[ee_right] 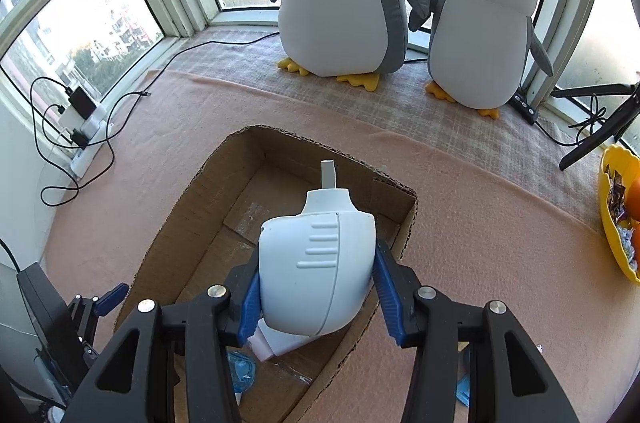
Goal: Organize rigid objects
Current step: 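Carry the white plug-in device into the box, then open the right tool and withdraw it from the box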
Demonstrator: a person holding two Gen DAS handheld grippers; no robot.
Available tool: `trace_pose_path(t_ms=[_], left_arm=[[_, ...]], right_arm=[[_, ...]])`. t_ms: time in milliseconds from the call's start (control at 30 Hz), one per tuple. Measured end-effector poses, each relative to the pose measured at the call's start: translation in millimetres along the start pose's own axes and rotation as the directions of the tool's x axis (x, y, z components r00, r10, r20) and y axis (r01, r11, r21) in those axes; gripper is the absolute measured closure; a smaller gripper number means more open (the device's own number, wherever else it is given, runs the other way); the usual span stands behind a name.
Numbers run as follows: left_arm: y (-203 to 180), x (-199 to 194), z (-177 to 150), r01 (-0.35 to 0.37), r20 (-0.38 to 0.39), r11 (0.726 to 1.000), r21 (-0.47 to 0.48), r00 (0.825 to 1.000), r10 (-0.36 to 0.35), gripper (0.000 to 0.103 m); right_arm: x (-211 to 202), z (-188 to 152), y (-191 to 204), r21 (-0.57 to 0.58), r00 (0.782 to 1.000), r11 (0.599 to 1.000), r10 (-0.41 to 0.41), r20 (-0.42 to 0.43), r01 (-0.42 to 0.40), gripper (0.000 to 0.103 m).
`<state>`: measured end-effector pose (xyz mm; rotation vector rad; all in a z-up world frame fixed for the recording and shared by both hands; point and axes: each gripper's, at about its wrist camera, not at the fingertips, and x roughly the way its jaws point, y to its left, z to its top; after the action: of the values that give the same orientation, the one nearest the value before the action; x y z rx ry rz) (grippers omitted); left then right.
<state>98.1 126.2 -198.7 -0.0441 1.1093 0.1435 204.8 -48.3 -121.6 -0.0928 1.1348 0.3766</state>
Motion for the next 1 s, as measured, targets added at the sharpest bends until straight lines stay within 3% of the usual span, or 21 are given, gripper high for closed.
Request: trace_pose_path(t_ms=[600,733,1000], left_arm=[[-0.1,0.0,-0.1,0.0,0.0,1.0,0.0,1.0,0.0,0.02],[1.0,-0.3,0.3,0.001,0.001,1.0,0.001,1.0,-0.001,0.02],[3.5,-0.6,0.7,0.0,0.001,1.0,0.002,1.0,0.0,0.02]], right_arm=[[24.5,5.7,6.5,-0.019,0.999,0.999,-0.032,-0.027,0.032,0.057],[18.0,7.6,8.1,-0.031,0.999,0.999,-0.036,0.0,0.036,0.047],[10.5,9.1,8.7,-0.033,0.999,0.999,-0.04,0.021,0.041,0.042]])
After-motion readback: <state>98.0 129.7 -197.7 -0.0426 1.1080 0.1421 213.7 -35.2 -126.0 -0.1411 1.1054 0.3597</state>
